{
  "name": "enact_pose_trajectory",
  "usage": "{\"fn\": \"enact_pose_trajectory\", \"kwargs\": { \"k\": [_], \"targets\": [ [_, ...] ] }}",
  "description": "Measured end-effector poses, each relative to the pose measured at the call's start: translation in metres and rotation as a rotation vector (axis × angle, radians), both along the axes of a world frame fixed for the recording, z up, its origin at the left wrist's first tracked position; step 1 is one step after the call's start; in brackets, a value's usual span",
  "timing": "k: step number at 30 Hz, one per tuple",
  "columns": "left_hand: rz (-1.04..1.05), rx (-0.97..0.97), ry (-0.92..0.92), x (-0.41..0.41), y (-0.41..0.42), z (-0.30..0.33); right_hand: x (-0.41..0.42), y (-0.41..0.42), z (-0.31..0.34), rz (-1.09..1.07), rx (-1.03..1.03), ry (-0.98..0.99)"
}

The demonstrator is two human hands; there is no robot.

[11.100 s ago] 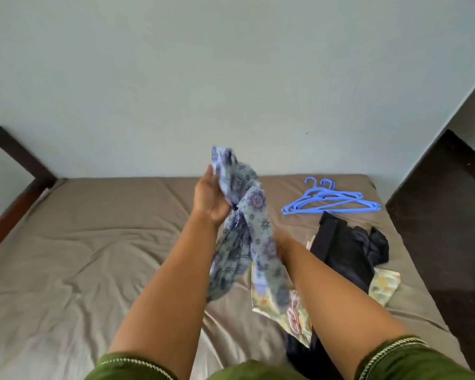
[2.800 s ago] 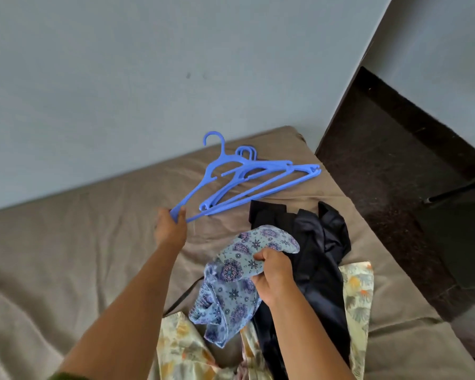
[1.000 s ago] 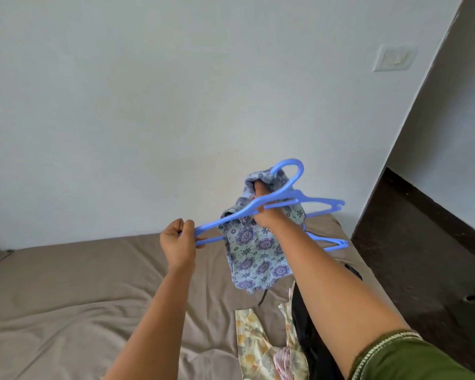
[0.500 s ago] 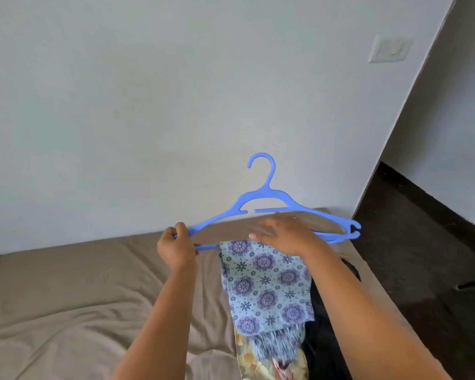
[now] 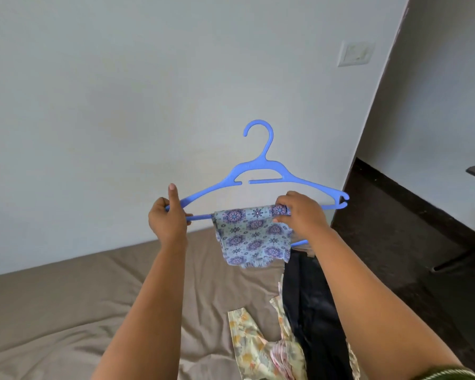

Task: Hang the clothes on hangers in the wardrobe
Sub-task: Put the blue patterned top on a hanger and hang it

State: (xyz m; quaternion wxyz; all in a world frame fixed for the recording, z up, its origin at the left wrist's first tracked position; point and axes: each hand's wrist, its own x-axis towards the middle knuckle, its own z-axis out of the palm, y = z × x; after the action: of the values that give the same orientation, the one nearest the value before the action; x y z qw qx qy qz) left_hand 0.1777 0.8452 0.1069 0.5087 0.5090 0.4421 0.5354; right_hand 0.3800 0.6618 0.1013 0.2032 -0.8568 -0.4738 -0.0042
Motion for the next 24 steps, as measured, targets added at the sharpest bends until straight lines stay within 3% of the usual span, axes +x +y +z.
{"fn": "enact_pose_trajectory", "kwargs": {
  "k": [3,5,9,17,20,24],
  "targets": [
    [-0.123,0.051,-0.171,0.003,-0.009,0.010,0.002,-0.016,0.012,-0.049,0.083,0.065],
    [-0.354,-0.038,-0.347,0.006,-0.017,0.005,0.000,-0.030,0.020,-0.088,0.144,0.123],
    [-0.840,0.150,0.123,0.020,-0.045,-0.018,-0.009,-0.059,0.028,-0.145,0.251,0.185],
    [-1.106,-0.114,0.093,0.053,-0.109,-0.024,-0.040,-0.142,-0.015,-0.303,0.176,0.098],
    [-1.243,-0.099,0.155,0.059,-0.139,-0.037,-0.060,-0.187,-0.040,-0.382,0.165,0.326],
    [-1.488,-0.055,0.298,0.062,-0.182,-0.054,-0.105,-0.248,-0.068,-0.497,-0.073,0.742]
  ]
}}
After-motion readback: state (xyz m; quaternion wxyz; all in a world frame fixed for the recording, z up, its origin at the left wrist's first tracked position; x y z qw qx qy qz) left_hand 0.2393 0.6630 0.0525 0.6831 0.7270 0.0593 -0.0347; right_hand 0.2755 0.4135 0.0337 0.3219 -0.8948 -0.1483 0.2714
